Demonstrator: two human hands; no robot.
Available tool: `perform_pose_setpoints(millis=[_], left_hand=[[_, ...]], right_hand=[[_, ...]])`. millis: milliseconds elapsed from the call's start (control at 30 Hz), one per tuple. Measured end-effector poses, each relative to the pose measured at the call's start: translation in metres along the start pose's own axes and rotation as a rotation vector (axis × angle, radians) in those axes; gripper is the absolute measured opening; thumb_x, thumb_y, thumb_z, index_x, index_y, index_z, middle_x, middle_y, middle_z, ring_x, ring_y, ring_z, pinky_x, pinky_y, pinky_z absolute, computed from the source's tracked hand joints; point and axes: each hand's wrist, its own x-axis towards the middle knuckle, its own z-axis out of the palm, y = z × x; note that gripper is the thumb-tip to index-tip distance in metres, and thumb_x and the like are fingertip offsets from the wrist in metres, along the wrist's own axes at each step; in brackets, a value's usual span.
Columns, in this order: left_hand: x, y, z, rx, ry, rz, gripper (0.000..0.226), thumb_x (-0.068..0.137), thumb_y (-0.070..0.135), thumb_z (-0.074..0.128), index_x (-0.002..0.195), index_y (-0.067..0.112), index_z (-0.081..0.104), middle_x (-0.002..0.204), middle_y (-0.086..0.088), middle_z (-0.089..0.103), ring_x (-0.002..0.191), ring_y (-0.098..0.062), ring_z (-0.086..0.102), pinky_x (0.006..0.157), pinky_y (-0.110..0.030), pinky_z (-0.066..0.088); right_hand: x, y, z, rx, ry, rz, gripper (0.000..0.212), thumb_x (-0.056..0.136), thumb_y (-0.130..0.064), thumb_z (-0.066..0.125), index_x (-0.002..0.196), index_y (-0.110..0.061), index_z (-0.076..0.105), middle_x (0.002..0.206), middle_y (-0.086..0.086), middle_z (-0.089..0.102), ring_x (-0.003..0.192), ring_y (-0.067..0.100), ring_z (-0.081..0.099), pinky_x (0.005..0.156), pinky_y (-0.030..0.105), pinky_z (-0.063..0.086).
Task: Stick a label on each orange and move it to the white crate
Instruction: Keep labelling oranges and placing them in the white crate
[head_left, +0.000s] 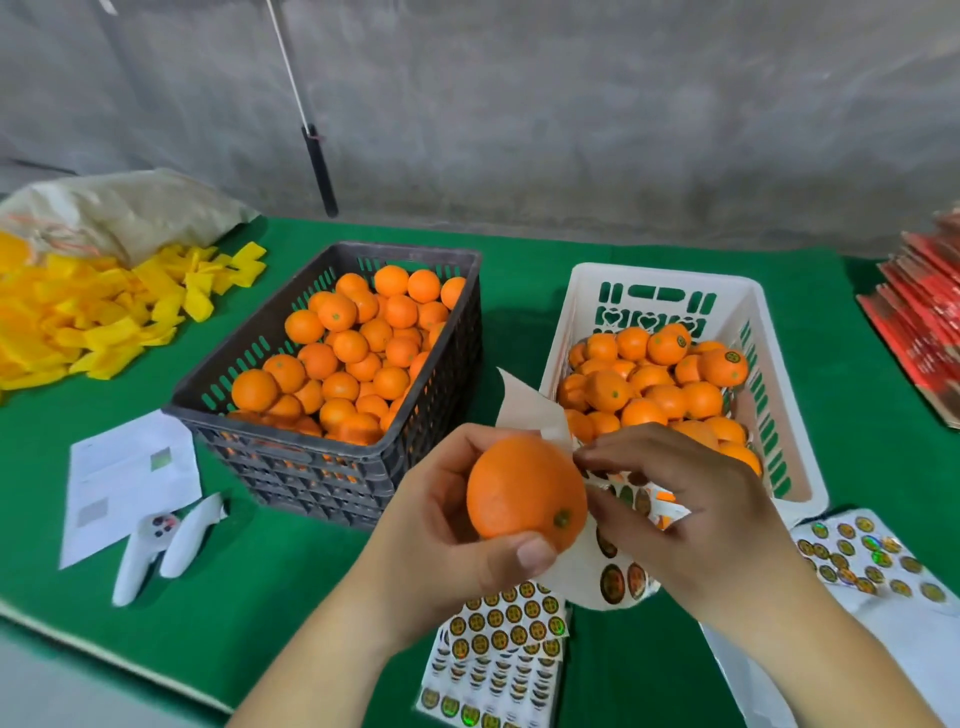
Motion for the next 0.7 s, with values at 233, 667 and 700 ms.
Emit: perform_pose_setpoints(millis=[233,667,700], left_hand=[[-0.005,-0.004,0.007,-0.059,-0.037,0.032,0.076,0.063,0.055,0.095,0.126,0.023,0.064,0.121,-0.005,0.069,0.105,-0.026,0.071,0.081,-0.029,0.057],[0.005,-0.006,0.006,-0.044,-0.017,-0.011,0.077,0.059,0.056,0.095,0.123,0.025,0.065,0.127,0.004,0.068,0.107,-0.021,0.071,0.079,-0.026,0.058],[0.006,-0.007,0.006,-0.038,-0.026,-0.020,0.077,0.059,0.054,0.096,0.123,0.024,0.064,0.127,0.003,0.069,0.107,-0.021,0.072,0.080,-0.027,0.058]], right_hand=[[-0.002,-0.009,-0.006,0.184,-0.037,0.162,0.009,0.091,-0.038,0.080,0.090,-0.030,0.077,0.087,-0.014,0.072,0.079,0.006,0.067,0.067,0.007,0.045],[-0.001,-0.012,-0.006,0.268,0.422,0.240,0.011,0.093,-0.038,0.072,0.101,-0.037,0.079,0.089,-0.014,0.075,0.076,0.006,0.067,0.072,0.017,0.052],[-0.002,-0.019,-0.004,0.128,0.351,0.110,0.014,0.096,-0.034,0.067,0.104,-0.037,0.078,0.095,-0.017,0.074,0.083,0.003,0.068,0.075,0.012,0.050]])
